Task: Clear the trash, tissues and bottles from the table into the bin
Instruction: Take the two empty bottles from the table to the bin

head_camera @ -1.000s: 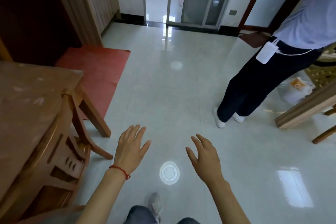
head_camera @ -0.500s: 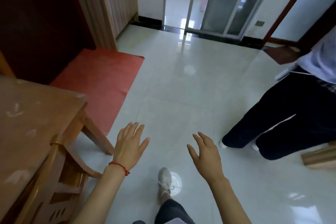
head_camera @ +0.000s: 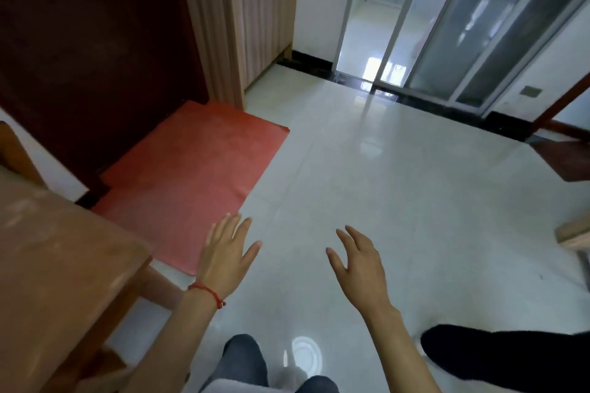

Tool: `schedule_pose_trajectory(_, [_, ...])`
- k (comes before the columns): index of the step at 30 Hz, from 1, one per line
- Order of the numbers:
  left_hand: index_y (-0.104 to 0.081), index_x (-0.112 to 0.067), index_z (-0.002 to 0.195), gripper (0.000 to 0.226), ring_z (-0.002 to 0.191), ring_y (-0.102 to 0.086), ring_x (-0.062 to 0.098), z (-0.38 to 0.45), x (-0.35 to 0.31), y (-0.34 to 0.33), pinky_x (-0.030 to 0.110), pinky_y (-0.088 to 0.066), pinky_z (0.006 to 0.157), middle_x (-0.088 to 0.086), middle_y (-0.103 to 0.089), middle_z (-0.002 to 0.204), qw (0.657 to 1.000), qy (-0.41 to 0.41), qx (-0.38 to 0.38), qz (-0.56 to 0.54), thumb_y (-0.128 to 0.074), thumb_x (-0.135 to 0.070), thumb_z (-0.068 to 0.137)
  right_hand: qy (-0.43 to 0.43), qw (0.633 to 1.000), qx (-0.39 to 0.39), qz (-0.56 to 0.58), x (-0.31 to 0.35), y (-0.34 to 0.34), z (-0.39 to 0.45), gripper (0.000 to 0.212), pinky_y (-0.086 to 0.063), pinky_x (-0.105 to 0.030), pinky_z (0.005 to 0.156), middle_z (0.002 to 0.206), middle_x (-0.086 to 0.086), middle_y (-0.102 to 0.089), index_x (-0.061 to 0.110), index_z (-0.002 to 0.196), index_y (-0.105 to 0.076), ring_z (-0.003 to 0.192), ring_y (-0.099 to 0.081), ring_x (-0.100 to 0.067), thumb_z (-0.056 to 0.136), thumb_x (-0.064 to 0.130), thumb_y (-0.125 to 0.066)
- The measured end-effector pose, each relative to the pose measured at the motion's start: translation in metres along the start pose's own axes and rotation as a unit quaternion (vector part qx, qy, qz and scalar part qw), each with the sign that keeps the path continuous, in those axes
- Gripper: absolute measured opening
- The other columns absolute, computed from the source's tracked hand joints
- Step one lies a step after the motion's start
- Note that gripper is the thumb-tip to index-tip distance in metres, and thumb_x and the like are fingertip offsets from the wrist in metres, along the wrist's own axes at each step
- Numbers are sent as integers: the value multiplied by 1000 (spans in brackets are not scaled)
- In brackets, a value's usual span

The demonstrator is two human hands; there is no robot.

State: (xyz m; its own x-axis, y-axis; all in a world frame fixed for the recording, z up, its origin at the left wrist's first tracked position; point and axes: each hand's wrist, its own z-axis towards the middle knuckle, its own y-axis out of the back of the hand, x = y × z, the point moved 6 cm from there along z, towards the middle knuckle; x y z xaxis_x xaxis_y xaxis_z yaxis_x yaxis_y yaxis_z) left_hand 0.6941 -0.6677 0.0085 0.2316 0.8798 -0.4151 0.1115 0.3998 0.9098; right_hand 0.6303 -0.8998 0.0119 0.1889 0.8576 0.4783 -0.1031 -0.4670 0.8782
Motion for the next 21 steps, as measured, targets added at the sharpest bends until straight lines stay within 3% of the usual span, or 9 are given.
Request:
schedule_pose_trajectory(6, [-36,-17,138,52,141,-20,24,94,41,2,42,-11,115,7,-33,149,1000,27,-5,2,-43,-41,92,23,1000,14,-5,28,-24,107,47,-29,-37,108,144,-7,-41,15,133,-46,134,-34,-23,92,38,-49])
schedule_pose_trajectory(15, [-32,-17,139,65,141,-18,22,213,103,41,40,-10,115,7,-28,151,997,71,-10,18,-24,-49,83,64,997,33,-4,92,-51,250,48,-30,-39,108,145,-7,-41,15,133,-45,134,-34,-23,92,39,-49])
schedule_pose_trajectory(21, [-35,-12,138,63,141,-19,26,264,131,63,41,-13,116,12,-30,149,994,102,-37,-7,-30,-50,87,112,991,66,-6,130,-71,322,49,-28,-38,109,146,-5,-39,16,135,-44,135,-32,-22,93,40,-46])
